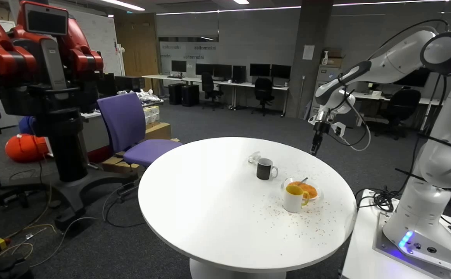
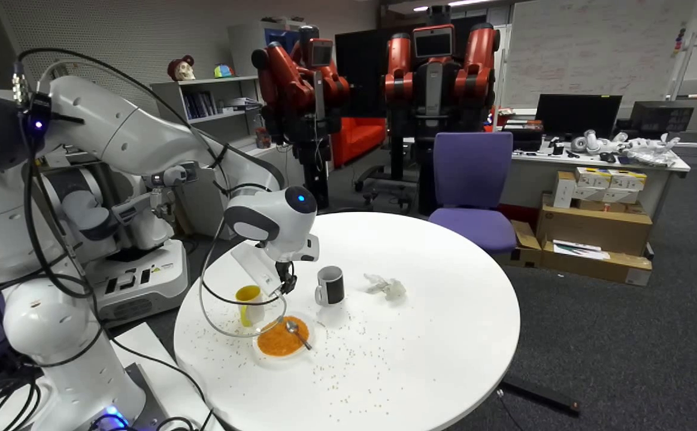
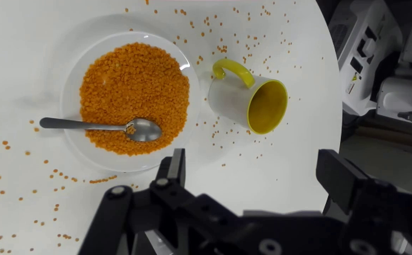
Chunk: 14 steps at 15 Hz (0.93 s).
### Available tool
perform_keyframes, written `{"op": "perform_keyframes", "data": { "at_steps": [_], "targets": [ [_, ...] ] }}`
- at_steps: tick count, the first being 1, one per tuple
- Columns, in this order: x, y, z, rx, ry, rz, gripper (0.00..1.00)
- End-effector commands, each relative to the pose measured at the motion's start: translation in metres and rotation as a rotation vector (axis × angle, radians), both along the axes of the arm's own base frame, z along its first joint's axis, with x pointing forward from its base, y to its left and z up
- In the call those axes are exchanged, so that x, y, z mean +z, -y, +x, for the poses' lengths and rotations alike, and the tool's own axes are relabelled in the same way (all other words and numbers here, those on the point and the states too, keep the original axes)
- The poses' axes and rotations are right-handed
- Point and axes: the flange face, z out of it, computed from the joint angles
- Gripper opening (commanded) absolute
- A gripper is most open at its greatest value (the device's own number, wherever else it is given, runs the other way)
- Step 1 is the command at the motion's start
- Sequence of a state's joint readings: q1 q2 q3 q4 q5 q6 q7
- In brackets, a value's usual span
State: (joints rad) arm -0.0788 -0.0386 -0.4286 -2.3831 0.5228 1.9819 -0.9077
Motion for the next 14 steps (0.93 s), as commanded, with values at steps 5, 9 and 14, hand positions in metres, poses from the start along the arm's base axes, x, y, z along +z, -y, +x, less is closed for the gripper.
{"op": "perform_keyframes", "data": {
  "at_steps": [5, 9, 14],
  "targets": [
    [0.001, 0.001, 0.0, -0.003, 0.0, 0.0, 1.0],
    [-0.003, 0.012, -0.004, -0.024, -0.017, 0.005, 1.0],
    [-0.016, 0.071, -0.03, -0.068, -0.036, 0.078, 1.0]
  ]
}}
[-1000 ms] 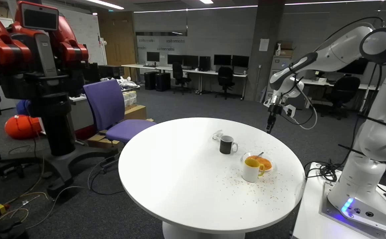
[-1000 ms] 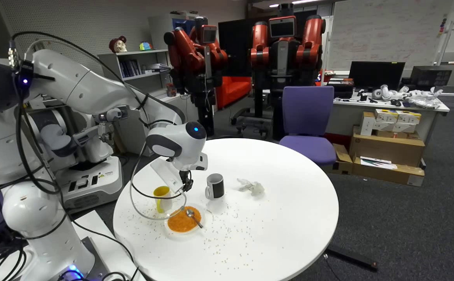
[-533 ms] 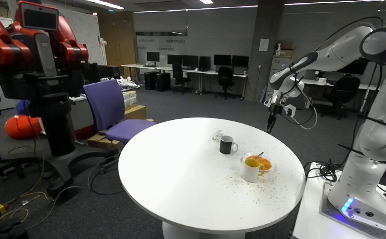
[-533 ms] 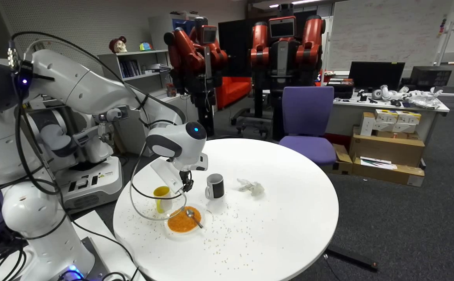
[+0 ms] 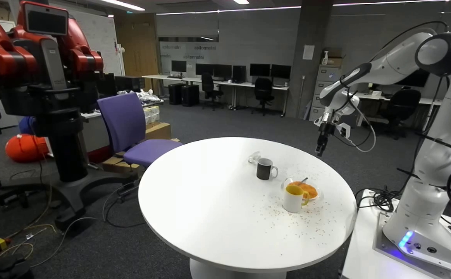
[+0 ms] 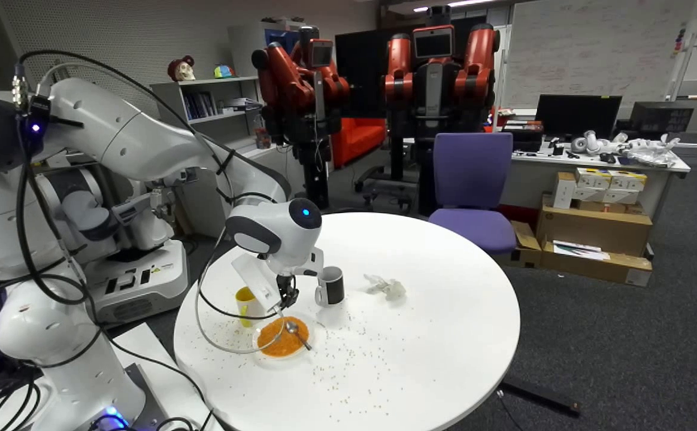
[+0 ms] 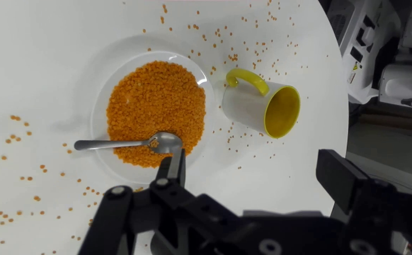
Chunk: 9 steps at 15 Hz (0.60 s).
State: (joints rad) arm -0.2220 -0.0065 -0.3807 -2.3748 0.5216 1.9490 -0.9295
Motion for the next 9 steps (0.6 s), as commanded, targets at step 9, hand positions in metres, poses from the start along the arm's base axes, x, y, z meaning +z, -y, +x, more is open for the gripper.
{"op": "perform_keyframes", "data": {
  "at_steps": [9],
  "targets": [
    [-0.046, 0.118, -0.014, 0.027, -0.013, 0.171, 1.0]
  ]
}}
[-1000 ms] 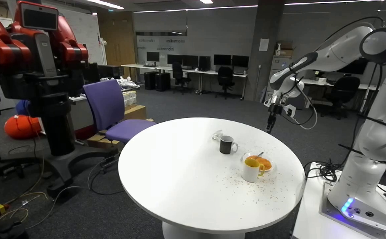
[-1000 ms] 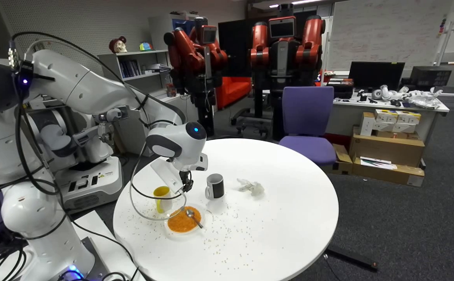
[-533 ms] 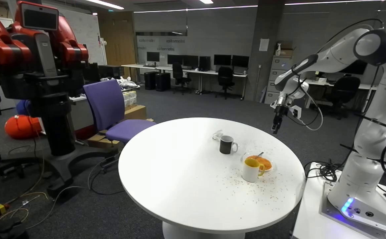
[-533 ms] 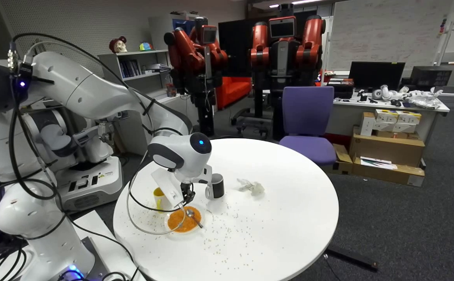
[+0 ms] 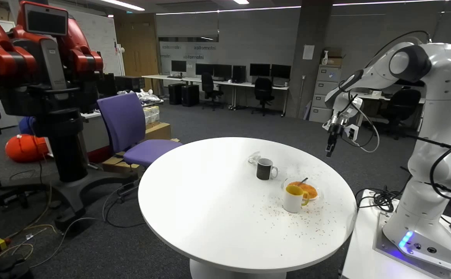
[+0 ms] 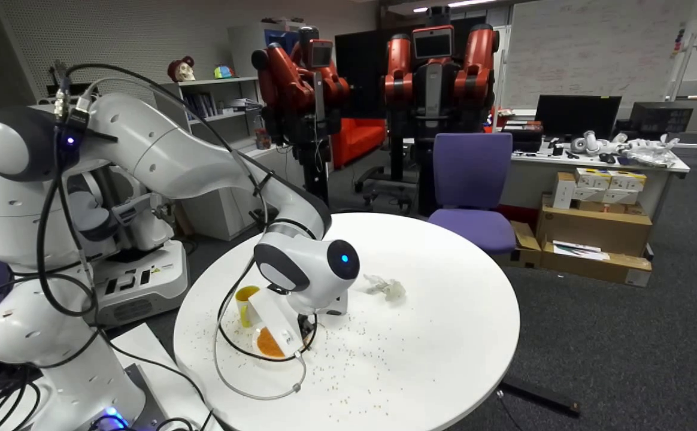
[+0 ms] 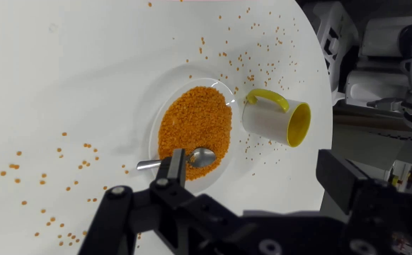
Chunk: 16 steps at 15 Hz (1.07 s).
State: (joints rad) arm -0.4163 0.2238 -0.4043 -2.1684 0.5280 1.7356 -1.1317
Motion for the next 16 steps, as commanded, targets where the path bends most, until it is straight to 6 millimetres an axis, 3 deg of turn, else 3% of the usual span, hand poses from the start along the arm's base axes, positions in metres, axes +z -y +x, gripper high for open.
{"op": "perform_keyframes", "data": {
  "at_steps": [1, 9, 16],
  "targets": [
    [-0.02, 0.025, 0.013, 0.008, 0.018, 0.054, 1.0],
    [-0.068, 0.051, 0.004, -0.144, 0.113, 0.167, 1.0],
    [-0.098, 0.047, 0.009, -0.251, 0.178, 0.363, 1.0]
  ]
}}
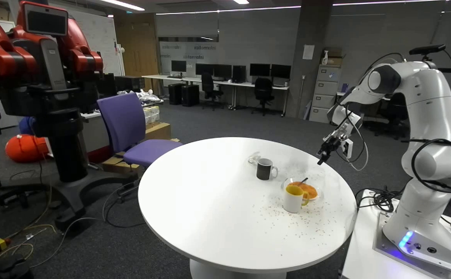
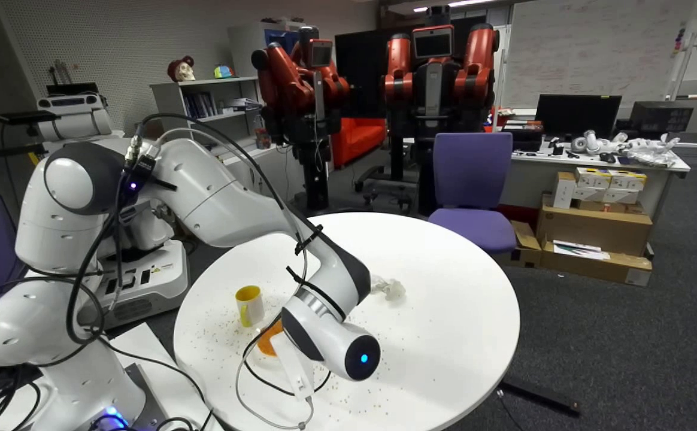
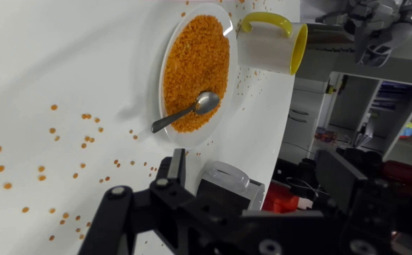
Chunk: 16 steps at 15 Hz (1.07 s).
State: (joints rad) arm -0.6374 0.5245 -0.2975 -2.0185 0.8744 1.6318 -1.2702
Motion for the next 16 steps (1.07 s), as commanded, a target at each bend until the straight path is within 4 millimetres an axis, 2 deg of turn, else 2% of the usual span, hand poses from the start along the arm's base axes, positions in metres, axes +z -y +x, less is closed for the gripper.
{"op": "perform_keyframes", "data": {
  "at_steps": [1, 11, 16],
  "targets": [
    [-0.009, 0.003, 0.01, -0.005, 0.052, 0.098, 1.0],
    [-0.058, -0.017, 0.044, 0.095, -0.033, 0.122, 1.0],
    [-0.076, -0.022, 0.049, 0.132, -0.075, 0.106, 1.0]
  ]
}}
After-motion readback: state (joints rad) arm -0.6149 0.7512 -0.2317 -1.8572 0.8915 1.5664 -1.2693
